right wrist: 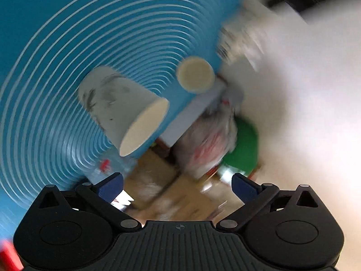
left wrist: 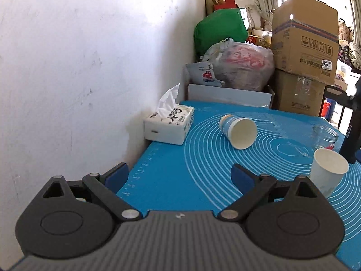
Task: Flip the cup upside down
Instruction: 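Roll the right tool to turn the held cup rim-down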
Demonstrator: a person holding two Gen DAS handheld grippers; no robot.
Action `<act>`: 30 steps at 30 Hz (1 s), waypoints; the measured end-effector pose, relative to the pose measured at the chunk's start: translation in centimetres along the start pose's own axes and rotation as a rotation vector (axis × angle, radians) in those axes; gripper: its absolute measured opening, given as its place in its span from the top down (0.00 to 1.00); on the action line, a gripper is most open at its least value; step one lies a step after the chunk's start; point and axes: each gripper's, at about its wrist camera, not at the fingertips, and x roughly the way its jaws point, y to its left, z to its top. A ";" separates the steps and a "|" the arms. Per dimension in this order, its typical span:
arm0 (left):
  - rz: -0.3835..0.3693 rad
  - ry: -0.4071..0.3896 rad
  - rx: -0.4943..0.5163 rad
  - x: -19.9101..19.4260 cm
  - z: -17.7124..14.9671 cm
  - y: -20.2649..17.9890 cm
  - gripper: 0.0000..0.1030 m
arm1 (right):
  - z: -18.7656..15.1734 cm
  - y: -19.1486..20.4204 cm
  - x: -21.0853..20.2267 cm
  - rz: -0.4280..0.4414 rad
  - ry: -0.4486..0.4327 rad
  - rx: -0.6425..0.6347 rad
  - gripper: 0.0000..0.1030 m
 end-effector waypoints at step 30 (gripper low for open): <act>-0.056 0.060 -0.037 2.3 -1.3 0.8 0.06 | 4.2 5.4 0.9 0.059 -0.226 -0.565 0.48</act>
